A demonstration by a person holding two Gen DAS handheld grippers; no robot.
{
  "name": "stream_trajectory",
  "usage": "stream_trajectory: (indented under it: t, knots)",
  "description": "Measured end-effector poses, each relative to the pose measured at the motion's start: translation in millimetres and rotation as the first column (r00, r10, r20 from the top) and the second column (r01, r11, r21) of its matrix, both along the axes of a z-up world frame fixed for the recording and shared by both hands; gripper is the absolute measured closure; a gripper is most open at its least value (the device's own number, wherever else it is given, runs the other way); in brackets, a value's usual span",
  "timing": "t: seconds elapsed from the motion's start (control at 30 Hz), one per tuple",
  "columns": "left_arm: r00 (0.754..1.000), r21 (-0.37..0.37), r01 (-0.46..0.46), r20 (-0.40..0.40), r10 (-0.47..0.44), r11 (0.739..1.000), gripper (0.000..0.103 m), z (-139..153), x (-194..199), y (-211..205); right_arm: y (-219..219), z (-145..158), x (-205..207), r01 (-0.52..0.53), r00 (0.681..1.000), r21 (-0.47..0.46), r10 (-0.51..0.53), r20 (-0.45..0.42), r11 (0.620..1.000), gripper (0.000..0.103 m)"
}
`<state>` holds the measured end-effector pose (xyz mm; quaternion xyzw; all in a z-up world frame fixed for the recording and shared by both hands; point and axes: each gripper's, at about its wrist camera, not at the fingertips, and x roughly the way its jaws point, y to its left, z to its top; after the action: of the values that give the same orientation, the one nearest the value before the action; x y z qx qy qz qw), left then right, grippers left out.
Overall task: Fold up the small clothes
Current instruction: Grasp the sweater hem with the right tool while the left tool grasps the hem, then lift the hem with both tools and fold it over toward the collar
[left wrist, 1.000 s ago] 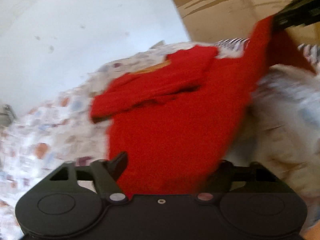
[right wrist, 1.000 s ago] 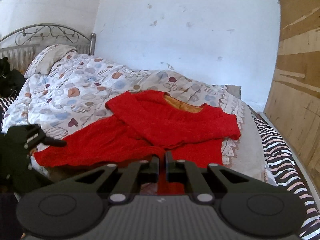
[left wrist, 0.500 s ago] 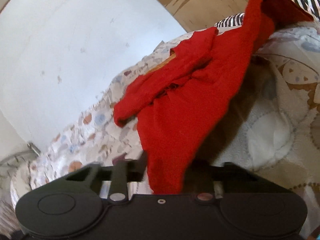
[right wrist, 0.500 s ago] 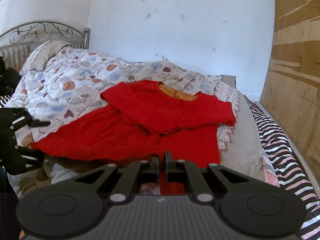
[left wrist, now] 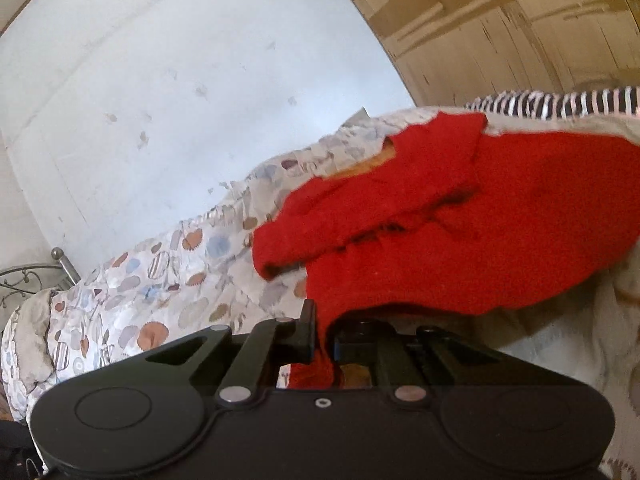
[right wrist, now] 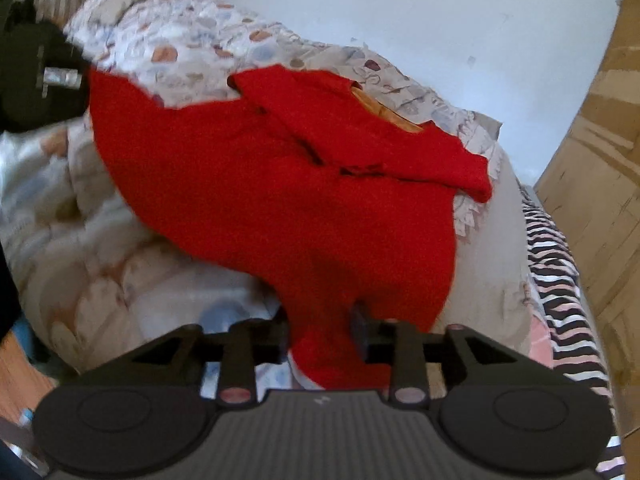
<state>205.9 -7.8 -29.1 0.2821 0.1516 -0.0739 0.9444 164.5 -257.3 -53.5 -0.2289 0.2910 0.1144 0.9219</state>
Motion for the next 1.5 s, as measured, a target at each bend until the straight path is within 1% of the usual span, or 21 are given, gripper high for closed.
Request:
stream_trajectory:
  t: [0.07, 0.13, 0.17, 0.2, 0.23, 0.27, 0.3, 0.37, 0.43, 0.57, 0.73, 0.9, 1.0, 1.03, 1.1, 1.17, 1.23, 1.33, 1.37, 1.43, 1.5]
  knots:
    - [1.0, -0.023, -0.006, 0.0, 0.006, 1.0, 0.096, 5.4, 0.0, -0.2, -0.8, -3.2, -4.3, 0.011, 1.0, -0.035, -0.011, 0.008, 0.999, 0.049]
    - [1.0, -0.067, -0.019, -0.003, 0.018, 0.998, 0.096, 9.6, 0.5, 1.6, -4.5, -6.4, -5.8, 0.033, 0.999, -0.028, -0.033, 0.006, 0.999, 0.048]
    - [1.0, -0.083, -0.023, -0.004, 0.023, 0.996, 0.097, 10.6, 0.9, 2.9, -7.2, -7.9, -6.2, 0.043, 0.999, -0.007, -0.043, 0.001, 0.999, 0.05]
    - [1.0, -0.094, -0.028, -0.002, 0.028, 0.995, 0.097, 11.4, 0.2, 3.2, -10.2, -8.0, -7.1, 0.043, 0.999, 0.016, -0.043, -0.002, 0.999, 0.064]
    - [0.999, -0.097, -0.032, 0.004, 0.032, 0.995, 0.097, 11.6, -1.3, 3.3, -10.9, -7.5, -9.6, 0.047, 0.999, 0.028, -0.047, 0.006, 0.999, 0.072]
    - [0.999, -0.099, -0.032, 0.014, 0.034, 0.995, 0.097, 12.5, -3.6, 3.6, -10.9, -6.2, -11.8, 0.054, 0.998, 0.02, -0.055, 0.025, 0.998, 0.081]
    - [0.999, -0.1, -0.03, 0.031, 0.033, 0.995, 0.097, 14.2, -7.3, 3.4, -10.7, -3.8, -14.2, 0.056, 0.997, 0.008, -0.056, 0.049, 0.998, 0.085]
    - [0.997, -0.093, -0.024, 0.071, 0.031, 0.995, 0.097, 17.8, -15.0, 2.2, -12.4, 3.4, -22.2, 0.068, 0.992, 0.012, -0.069, 0.107, 0.998, 0.087]
    - [0.995, -0.093, -0.018, 0.095, 0.027, 0.995, 0.097, 23.7, -20.8, 1.6, -15.6, 14.6, -33.1, 0.084, 0.982, 0.027, -0.087, 0.165, 0.996, 0.088]
    - [0.994, -0.15, -0.013, 0.105, 0.029, 0.989, 0.098, 38.4, -29.8, 3.1, -20.5, 40.5, -54.6, 0.101, 0.954, 0.051, -0.111, 0.277, 0.994, 0.09]
    - [0.984, -0.182, -0.006, 0.177, 0.039, 0.983, 0.098, 62.1, -55.3, 6.5, -19.7, 70.4, -79.3, 0.059, 0.941, 0.097, -0.088, 0.327, 0.994, 0.091]
    - [0.982, -0.236, 0.023, 0.187, 0.023, 0.972, 0.098, 95.1, -92.1, 19.7, -24.9, 108.3, -119.6, 0.012, 0.929, 0.213, -0.09, 0.36, 0.977, 0.092]
    - [0.976, -0.233, 0.074, 0.218, -0.022, 0.97, 0.098, 118.8, -121.6, 30.2, -30.1, 139.2, -149.9, -0.012, 0.925, 0.281, -0.096, 0.369, 0.96, 0.091]
    - [0.976, -0.238, 0.097, 0.215, -0.045, 0.966, 0.098, 127.2, -128.5, 34.8, -33.7, 151.1, -161.5, -0.026, 0.928, 0.324, -0.098, 0.361, 0.946, 0.091]
    - [0.976, -0.248, 0.136, 0.199, -0.087, 0.959, 0.098, 141.6, -139.7, 41.8, -40.1, 168.4, -174.7, -0.05, 0.934, 0.371, -0.088, 0.347, 0.927, 0.091]
    - [0.975, -0.237, 0.168, 0.184, -0.125, 0.957, 0.098, 153.3, -148.1, 45.8, -42.3, 179.8, -181.5, -0.065, 0.936, 0.372, -0.072, 0.344, 0.926, 0.091]
    - [0.977, -0.228, 0.181, 0.155, -0.148, 0.957, 0.098, 158.7, -148.2, 46.8, -43.5, 186.5, -178.8, -0.069, 0.943, 0.37, -0.061, 0.328, 0.926, 0.091]
    - [0.983, -0.228, 0.17, 0.112, -0.148, 0.959, 0.098, 159.4, -135.2, 46.6, -43.7, 187.0, -161.2, -0.054, 0.939, 0.308, -0.057, 0.338, 0.95, 0.091]
    - [0.986, -0.22, 0.158, 0.095, -0.14, 0.963, 0.098, 158.6, -128.3, 45.6, -44.8, 187.2, -151.5, -0.048, 0.941, 0.308, -0.06, 0.333, 0.95, 0.091]
    - [0.991, -0.21, 0.132, 0.046, -0.125, 0.969, 0.098, 155.9, -107.4, 45.4, -46.8, 185.7, -127.1, -0.028, 0.943, 0.299, -0.074, 0.324, 0.954, 0.091]
    - [0.993, -0.213, 0.114, 0.005, -0.115, 0.97, 0.098, 152.7, -82.8, 46.0, -44.0, 176.5, -101.5, -0.006, 0.94, 0.251, -0.08, 0.332, 0.968, 0.091]
